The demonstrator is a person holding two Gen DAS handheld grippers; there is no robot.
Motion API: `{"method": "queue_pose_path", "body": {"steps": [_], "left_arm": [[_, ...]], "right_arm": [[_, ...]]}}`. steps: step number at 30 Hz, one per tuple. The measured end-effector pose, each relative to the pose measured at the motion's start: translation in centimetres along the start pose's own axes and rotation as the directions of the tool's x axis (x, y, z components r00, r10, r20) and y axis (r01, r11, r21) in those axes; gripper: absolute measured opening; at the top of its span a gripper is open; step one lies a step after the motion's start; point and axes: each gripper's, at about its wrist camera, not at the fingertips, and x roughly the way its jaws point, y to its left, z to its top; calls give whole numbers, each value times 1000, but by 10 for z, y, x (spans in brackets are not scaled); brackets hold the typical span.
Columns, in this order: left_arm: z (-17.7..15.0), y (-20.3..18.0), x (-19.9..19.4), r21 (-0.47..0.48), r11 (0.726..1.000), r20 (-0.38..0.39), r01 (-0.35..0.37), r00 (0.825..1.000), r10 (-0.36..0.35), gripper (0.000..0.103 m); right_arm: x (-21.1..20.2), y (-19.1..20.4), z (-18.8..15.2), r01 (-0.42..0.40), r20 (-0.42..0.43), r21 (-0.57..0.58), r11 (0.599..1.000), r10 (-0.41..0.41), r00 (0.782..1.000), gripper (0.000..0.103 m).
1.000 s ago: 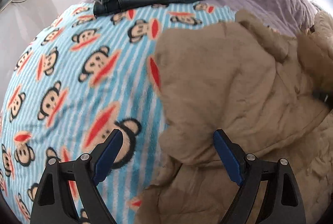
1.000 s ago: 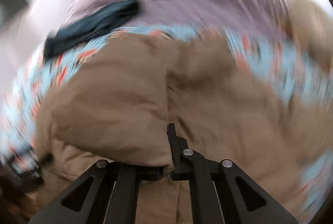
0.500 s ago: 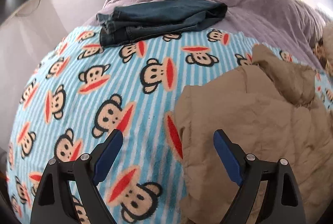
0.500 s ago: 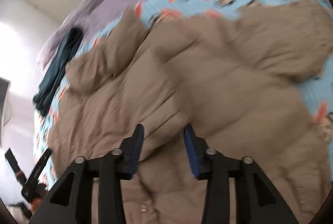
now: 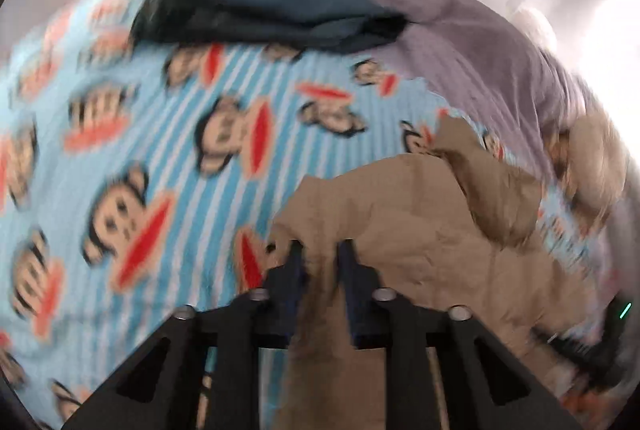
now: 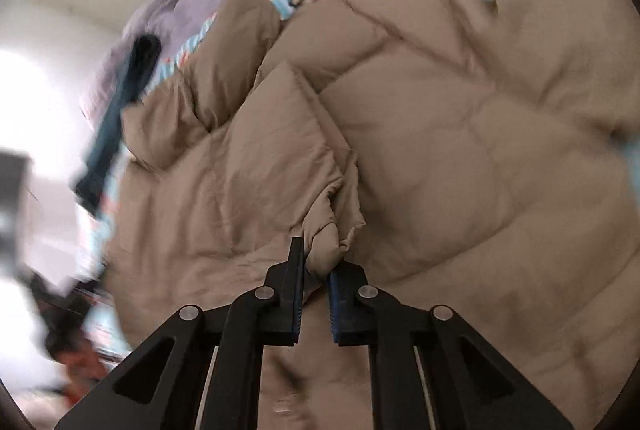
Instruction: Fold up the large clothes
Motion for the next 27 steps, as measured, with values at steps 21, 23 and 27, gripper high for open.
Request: {"method": "queue_pose_path", "body": {"steps": [21,23,27], "left_arm": [[-33,-29,-30,132,979,-8,-154,988,157,17],[-51,-40,-4,206,958,-65,-201,974,219,17],[-64,-46,5,241,939,-74,-246,960,271,17]], "right_arm": [[30,-1,-2,43,-18,-14,999,-44,999,11],[27,-2,-4,47,-18,-12,999,-47,999,12],[8,2,-6,60,-27,-14,998,-60,998,24]]}}
